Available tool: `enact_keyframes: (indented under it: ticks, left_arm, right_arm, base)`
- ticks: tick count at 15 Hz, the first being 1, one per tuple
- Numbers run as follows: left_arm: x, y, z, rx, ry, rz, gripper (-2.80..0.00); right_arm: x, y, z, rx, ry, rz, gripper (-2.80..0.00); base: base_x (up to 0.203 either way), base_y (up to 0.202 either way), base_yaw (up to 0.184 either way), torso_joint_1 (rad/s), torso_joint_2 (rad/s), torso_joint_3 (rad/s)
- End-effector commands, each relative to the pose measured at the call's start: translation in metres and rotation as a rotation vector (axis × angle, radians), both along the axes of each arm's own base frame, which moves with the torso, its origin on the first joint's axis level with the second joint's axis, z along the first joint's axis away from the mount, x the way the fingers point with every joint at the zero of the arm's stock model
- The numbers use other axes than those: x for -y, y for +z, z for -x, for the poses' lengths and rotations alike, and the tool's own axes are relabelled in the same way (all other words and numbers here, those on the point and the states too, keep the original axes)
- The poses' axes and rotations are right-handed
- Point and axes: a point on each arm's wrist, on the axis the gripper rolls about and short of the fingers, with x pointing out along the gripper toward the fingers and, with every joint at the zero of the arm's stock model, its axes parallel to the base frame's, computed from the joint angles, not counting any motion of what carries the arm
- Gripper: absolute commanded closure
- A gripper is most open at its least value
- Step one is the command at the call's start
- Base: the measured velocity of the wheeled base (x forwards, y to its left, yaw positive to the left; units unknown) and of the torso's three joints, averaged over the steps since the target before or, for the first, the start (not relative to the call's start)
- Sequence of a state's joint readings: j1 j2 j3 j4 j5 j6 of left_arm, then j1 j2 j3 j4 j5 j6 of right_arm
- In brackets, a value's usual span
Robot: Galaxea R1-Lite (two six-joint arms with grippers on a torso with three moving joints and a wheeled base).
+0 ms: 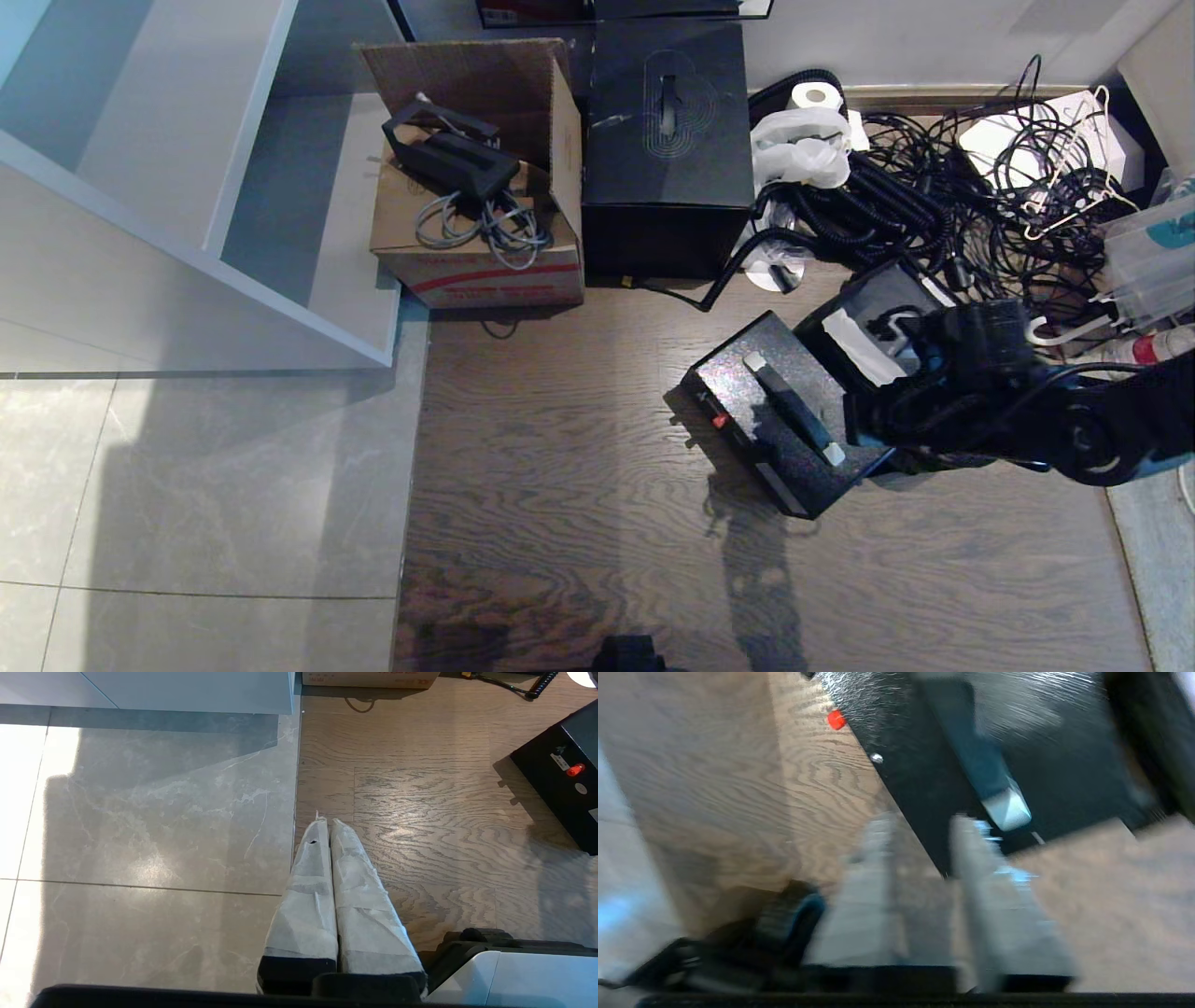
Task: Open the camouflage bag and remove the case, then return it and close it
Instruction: Grip the handle again
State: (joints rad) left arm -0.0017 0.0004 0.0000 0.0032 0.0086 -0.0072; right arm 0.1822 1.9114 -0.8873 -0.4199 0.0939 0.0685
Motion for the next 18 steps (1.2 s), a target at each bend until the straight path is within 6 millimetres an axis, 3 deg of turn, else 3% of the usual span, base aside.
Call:
enact_keyframes:
  ticks: [1, 4, 7, 10, 15, 18]
  left_arm:
    - [0.000, 0.000, 0.000, 0.001, 0.001, 0.000, 0.00]
    - [0.000, 0.000, 0.000, 0.001, 0.001, 0.000, 0.00]
    - [0.000, 0.000, 0.000, 0.001, 0.001, 0.000, 0.00]
    - [0.000, 0.000, 0.000, 0.001, 0.001, 0.000, 0.00]
    - [0.000, 0.000, 0.000, 0.001, 0.001, 0.000, 0.00]
    - [0.000, 0.000, 0.000, 0.001, 0.001, 0.000, 0.00]
  right_arm:
    - [-0.018, -0.031, -0.015, -0.032, 0.021, 0.162, -2.80]
    - [-0.039, -0.044, -0.017, 0.004, -0.053, 0.489, -2.80]
    - [-0.079, -0.047, -0.015, 0.136, -0.074, 0.743, -2.80]
    - [-0.086, -0.050, -0.021, 0.183, -0.028, 0.954, -2.80]
    - [-0.108, -0.080, -0.039, 0.254, -0.148, 1.122, -2.80]
    - [-0.113, -0.085, -0.049, 0.258, -0.250, 1.139, -2.80]
  base:
    - [0.000, 0.000, 0.000, 0.000, 0.00, 0.000]
    - [0.000, 0.000, 0.000, 0.000, 0.00, 0.000]
    - [0.000, 0.000, 0.000, 0.000, 0.00, 0.000]
    - [0.000, 0.000, 0.000, 0.000, 0.00, 0.000]
    - [0.000, 0.000, 0.000, 0.000, 0.00, 0.000]
    - [0.000, 0.000, 0.000, 0.000, 0.00, 0.000]
